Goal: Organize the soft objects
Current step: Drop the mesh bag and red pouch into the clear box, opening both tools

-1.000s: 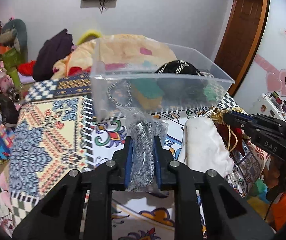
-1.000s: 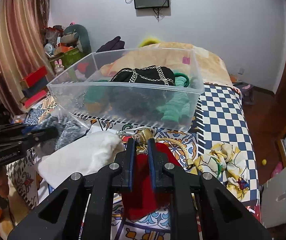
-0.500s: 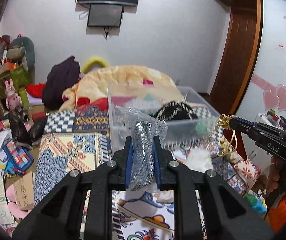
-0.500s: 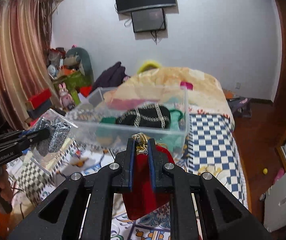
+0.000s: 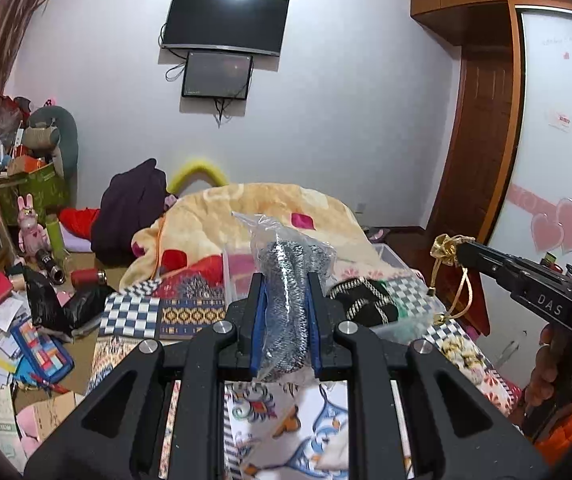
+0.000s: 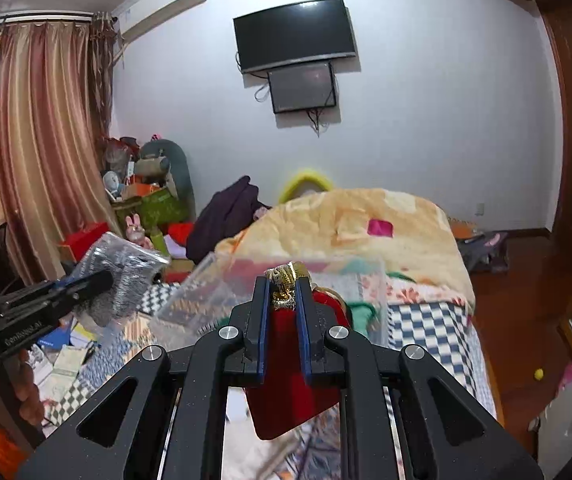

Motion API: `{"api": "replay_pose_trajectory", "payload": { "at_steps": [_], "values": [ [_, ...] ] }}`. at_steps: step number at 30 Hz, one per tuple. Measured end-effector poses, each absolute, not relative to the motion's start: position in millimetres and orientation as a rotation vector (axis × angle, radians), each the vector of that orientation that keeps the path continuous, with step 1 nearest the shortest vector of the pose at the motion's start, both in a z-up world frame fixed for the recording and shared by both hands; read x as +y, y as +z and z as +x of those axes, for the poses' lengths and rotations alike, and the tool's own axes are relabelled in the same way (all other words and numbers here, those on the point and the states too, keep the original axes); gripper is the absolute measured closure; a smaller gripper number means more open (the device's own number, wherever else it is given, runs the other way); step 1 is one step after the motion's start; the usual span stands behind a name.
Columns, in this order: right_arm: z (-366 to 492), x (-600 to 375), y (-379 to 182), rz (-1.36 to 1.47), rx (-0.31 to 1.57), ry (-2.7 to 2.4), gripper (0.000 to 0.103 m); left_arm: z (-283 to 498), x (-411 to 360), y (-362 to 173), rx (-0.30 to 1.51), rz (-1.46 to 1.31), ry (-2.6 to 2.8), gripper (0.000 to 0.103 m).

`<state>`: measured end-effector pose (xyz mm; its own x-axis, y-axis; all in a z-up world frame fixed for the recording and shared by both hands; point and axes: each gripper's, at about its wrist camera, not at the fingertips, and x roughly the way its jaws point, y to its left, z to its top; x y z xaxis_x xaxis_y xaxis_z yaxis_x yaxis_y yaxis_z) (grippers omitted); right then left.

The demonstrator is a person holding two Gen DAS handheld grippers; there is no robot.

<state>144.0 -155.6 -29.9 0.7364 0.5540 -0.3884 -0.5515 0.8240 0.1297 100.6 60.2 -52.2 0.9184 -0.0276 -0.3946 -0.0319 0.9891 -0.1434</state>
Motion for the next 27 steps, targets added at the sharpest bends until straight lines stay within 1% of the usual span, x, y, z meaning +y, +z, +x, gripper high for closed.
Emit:
{"api": "replay_pose_trajectory", "payload": {
  "at_steps": [9, 19, 27],
  "values": [
    [167, -118, -31, -0.017, 0.43, 0.646, 0.092, 146, 60, -60, 0.439, -0.143, 0.007, 0.085],
    [198, -91, -66, -0.06, 0.568, 0.644, 0.092, 197, 64, -96, 0.563, -0.161, 0.027, 0.085],
    [202, -85, -88, -0.093, 0.654, 0.652, 0.091, 213, 67, -117, 0.631, -0.173, 0.019, 0.085]
  ]
}}
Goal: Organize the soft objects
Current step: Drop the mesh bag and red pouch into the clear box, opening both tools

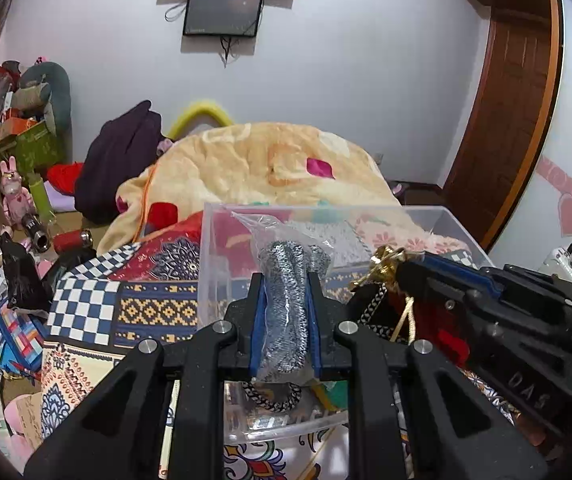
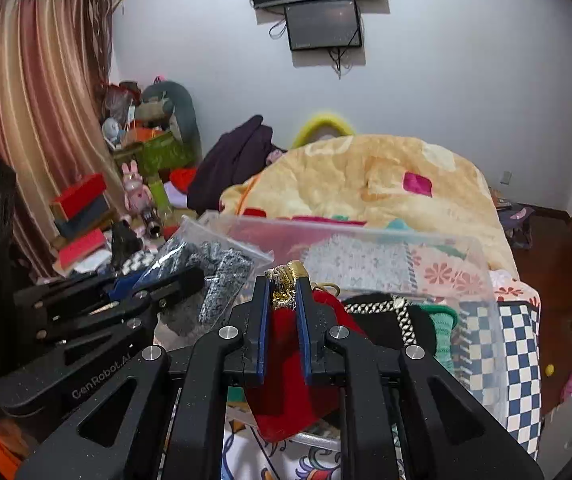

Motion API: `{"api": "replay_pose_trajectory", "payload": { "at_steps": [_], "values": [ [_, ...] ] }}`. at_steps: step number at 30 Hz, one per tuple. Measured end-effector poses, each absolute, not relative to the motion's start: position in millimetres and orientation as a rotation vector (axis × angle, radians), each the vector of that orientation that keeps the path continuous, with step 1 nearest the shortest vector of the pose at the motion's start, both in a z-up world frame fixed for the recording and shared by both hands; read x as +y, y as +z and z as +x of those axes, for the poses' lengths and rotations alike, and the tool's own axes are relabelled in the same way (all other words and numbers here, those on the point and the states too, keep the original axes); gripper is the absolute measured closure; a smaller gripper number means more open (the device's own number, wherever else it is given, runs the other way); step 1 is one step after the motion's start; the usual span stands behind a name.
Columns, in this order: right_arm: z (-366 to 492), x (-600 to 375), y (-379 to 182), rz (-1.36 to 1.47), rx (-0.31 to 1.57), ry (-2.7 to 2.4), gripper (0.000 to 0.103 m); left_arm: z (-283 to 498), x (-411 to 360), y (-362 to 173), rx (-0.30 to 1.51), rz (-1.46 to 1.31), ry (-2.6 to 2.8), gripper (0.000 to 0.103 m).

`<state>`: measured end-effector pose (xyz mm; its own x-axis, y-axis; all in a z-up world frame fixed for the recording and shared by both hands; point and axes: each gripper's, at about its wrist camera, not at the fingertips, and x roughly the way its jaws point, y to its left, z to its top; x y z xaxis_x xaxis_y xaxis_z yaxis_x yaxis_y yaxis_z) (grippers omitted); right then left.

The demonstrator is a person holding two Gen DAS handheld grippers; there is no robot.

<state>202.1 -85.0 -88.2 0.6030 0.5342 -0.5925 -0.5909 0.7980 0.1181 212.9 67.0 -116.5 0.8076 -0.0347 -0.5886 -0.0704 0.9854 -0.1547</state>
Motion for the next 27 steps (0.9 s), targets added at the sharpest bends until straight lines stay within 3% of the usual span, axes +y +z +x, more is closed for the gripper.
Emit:
{"api": "replay_pose_trajectory", "payload": {
  "at_steps": [6, 10, 18, 27],
  "values": [
    [202, -83, -90, -0.124, 0.682, 0.639, 0.086, 214, 67, -122, 0.666, -0.185, 0.013, 0.084],
    [201, -87, -87, -0.118, 0.691, 0.642, 0.069, 208, 69, -119, 0.661, -0.195, 0.015, 0.067],
    [192, -108, -65, -0.083, 0.639, 0.646, 0.064, 185, 70, -96, 0.601, -0.19, 0.007, 0.059],
    [168, -152, -33, -0.041, 0.534, 0.615, 0.046, 141, 66, -50, 0.473, -0.172, -0.022, 0.04]
  ]
}}
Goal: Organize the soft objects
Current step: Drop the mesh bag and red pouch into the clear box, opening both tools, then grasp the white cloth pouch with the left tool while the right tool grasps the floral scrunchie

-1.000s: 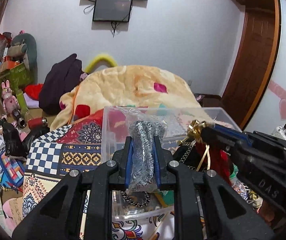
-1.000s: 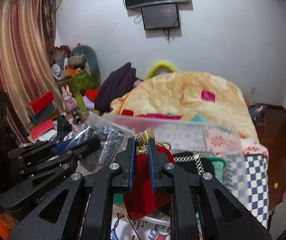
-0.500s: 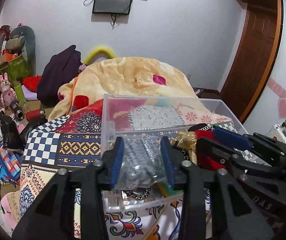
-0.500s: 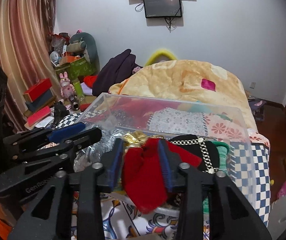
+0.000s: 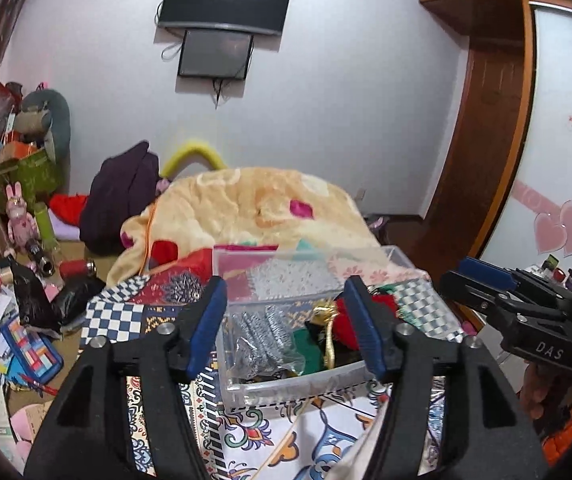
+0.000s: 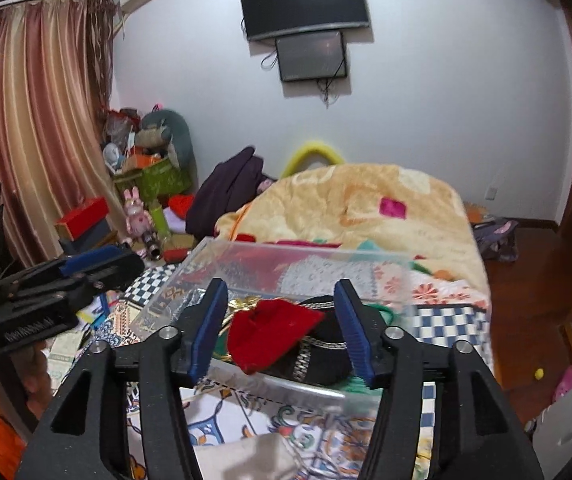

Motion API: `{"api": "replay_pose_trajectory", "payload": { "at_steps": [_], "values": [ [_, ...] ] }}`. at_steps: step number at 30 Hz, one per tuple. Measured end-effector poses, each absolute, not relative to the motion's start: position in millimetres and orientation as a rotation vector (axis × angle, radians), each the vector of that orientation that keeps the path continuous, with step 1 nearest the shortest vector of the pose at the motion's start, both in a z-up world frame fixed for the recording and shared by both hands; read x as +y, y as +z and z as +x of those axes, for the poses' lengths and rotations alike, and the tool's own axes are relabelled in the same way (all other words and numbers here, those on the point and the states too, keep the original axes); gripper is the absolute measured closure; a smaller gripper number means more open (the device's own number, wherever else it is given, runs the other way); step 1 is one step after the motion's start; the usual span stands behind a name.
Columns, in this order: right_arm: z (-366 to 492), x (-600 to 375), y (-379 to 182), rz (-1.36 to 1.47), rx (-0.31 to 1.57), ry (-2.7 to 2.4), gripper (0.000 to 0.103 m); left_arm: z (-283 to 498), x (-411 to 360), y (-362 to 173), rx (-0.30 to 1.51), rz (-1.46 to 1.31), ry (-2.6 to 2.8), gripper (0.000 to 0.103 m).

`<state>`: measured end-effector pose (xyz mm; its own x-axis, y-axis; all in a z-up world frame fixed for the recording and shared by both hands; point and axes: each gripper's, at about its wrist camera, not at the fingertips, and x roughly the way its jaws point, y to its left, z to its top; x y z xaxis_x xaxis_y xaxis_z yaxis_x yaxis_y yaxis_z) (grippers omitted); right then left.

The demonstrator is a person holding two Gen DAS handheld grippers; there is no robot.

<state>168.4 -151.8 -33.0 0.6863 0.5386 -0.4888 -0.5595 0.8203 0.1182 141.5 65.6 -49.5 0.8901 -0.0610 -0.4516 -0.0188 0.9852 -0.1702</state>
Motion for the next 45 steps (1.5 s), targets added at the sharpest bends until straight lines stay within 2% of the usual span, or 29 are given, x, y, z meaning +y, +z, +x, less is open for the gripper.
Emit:
{"api": "replay_pose_trajectory", "payload": {
  "at_steps": [8, 10, 25, 34, 36, 37, 38, 39, 41, 45],
  "values": [
    [148, -187, -38, -0.07, 0.509, 0.529, 0.033, 116, 44, -49, 0.463, -0.169, -0.069, 0.019],
    [145, -195, -45, -0.077, 0.521, 0.504, 0.032, 115, 36, -56, 0.487, -0.168, -0.08, 0.016],
    [162, -233, -130, -0.025, 0.779, 0.378, 0.029, 130, -19, -137, 0.733, -0.14, -0.158, 0.016],
    [164, -241, -148, -0.018, 0.825, 0.359, 0.029, 140, -32, -177, 0.845, -0.14, -0.18, 0.016],
    [161, -241, -147, -0.023, 0.823, 0.366, 0.038, 139, -33, -180, 0.847, -0.151, -0.192, 0.019],
    [160, -240, -146, -0.029, 0.823, 0.367, 0.046, 139, -32, -181, 0.847, -0.163, -0.204, 0.026],
    [158, -240, -146, -0.033, 0.825, 0.371, 0.053, 138, -32, -182, 0.845, -0.177, -0.215, 0.029],
    [158, -239, -146, -0.035, 0.828, 0.381, 0.056, 138, -33, -181, 0.84, -0.177, -0.217, 0.033],
    [155, -238, -145, -0.035, 0.83, 0.403, 0.069, 136, -35, -180, 0.84, -0.171, -0.244, 0.048],
    [150, -231, -143, -0.048, 0.821, 0.421, 0.078, 131, -39, -177, 0.83, -0.149, -0.253, 0.063]
  ]
}}
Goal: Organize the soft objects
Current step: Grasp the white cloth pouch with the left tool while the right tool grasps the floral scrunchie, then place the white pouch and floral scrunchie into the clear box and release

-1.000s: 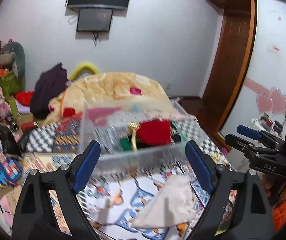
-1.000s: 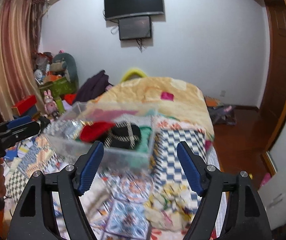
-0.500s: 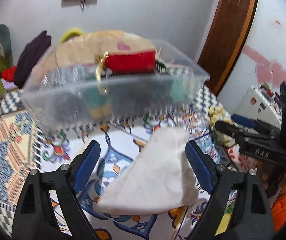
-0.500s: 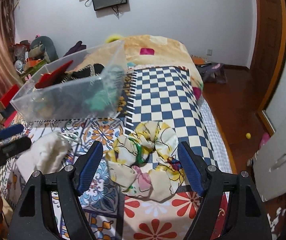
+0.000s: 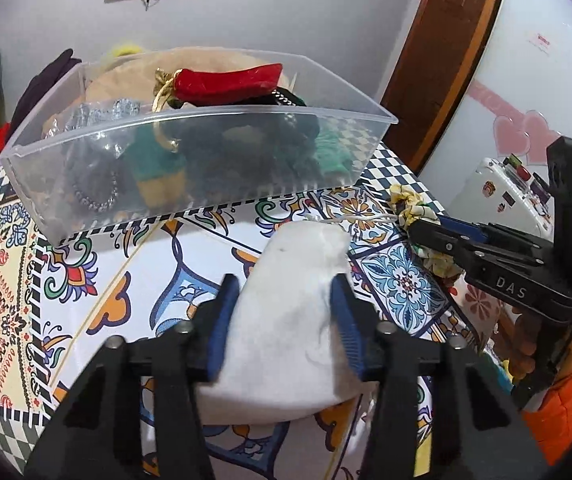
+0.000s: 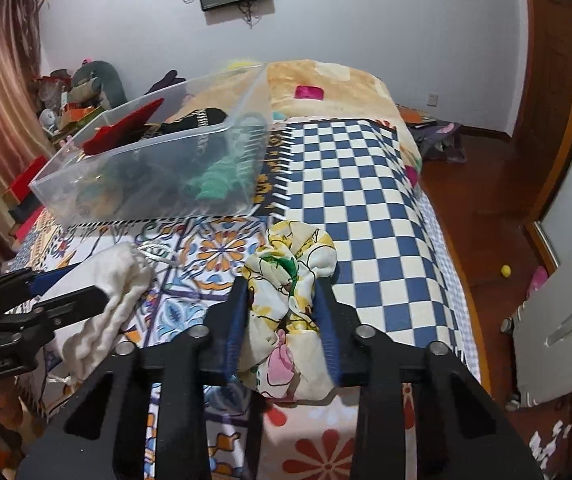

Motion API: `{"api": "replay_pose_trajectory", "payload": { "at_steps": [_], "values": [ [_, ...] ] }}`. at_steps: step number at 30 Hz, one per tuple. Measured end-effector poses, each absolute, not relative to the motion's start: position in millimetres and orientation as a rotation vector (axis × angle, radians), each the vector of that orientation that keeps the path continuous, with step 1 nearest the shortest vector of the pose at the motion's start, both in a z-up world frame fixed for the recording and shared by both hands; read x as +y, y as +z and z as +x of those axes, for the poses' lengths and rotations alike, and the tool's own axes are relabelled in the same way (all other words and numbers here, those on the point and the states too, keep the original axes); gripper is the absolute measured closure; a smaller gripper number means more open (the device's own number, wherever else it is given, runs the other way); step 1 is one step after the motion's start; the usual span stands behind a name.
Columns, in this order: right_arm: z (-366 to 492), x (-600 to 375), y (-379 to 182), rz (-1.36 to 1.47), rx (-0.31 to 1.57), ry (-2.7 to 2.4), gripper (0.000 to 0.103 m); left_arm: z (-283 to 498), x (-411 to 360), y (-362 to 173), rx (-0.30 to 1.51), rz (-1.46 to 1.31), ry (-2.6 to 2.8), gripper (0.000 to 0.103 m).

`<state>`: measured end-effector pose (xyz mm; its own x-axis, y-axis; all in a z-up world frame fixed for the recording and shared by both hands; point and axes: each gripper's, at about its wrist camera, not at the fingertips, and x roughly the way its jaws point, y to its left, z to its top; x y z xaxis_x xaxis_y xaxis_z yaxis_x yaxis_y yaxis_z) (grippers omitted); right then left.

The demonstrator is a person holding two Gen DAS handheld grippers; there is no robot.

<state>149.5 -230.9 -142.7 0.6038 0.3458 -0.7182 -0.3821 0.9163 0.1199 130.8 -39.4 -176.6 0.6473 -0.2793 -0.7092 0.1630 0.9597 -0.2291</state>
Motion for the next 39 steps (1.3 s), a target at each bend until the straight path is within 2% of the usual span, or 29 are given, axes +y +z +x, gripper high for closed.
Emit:
{"api": "replay_pose_trajectory", "payload": {
  "at_steps": [1, 5, 8, 20, 29, 39],
  "values": [
    [147, -230, -140, -0.051, 0.812, 0.428, 0.079, 130, -41, -177, 0.828, -0.148, -0.256, 0.07],
    [142, -226, -130, -0.057, 0.773, 0.44, 0.081, 124, -39, -169, 0.811, -0.15, -0.247, 0.086],
    [139, -224, -119, -0.05, 0.739, 0.45, 0.081, 118, -36, -160, 0.783, -0.142, -0.238, 0.092],
    [126, -216, -76, -0.036, 0.601, 0.488, 0.081, 98, -21, -91, 0.576, -0.121, -0.173, 0.092],
    [132, -203, -45, -0.044, 0.483, 0.519, 0.081, 111, -4, -38, 0.429, -0.117, -0.129, 0.092],
    [157, -187, -39, -0.05, 0.447, 0.531, 0.081, 155, 8, -27, 0.407, -0.114, -0.084, 0.092]
  ]
}}
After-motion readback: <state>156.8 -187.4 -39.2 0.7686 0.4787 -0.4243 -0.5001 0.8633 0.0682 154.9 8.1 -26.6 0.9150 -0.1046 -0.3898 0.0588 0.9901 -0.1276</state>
